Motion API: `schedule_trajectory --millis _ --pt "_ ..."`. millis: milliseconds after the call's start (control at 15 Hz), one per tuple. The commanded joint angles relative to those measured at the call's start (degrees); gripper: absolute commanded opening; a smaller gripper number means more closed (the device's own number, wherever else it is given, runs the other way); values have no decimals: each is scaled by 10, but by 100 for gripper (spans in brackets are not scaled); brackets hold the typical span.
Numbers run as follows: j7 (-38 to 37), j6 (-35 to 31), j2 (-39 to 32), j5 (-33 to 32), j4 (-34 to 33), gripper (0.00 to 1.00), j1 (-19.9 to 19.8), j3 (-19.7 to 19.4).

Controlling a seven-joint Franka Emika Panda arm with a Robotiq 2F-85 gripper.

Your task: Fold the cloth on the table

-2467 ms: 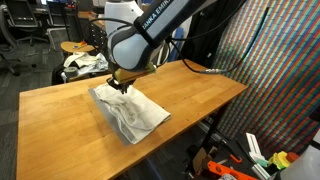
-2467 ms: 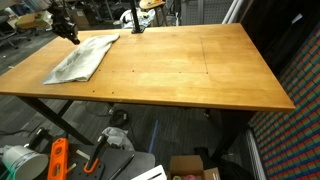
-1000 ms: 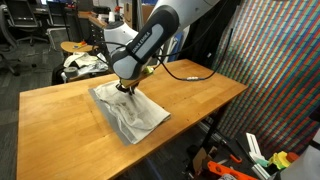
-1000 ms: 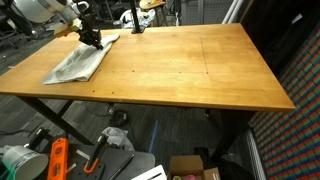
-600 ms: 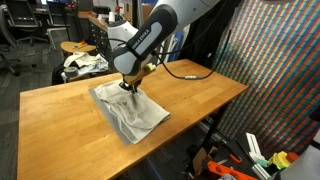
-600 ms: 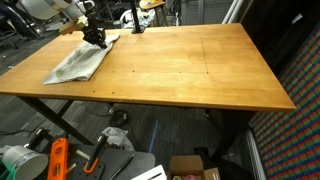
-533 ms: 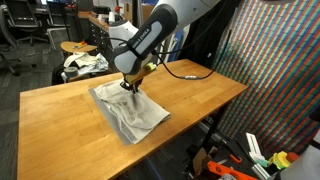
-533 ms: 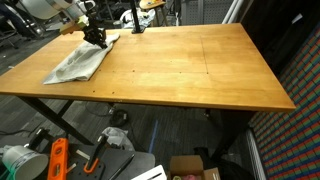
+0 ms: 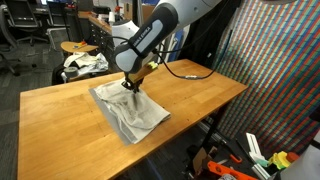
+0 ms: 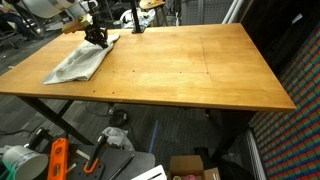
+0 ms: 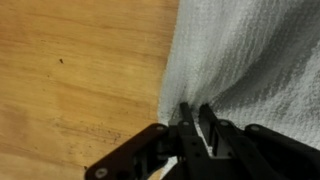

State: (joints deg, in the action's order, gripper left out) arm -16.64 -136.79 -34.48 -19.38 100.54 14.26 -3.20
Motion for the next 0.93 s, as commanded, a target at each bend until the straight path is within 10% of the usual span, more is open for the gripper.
schedule_trajectory --millis 0,600,867 --pt "26 -25 12 34 15 16 -30 12" --pt "40 -153 110 228 111 94 -89 63" --pt "-1 -170 154 193 140 100 -65 28"
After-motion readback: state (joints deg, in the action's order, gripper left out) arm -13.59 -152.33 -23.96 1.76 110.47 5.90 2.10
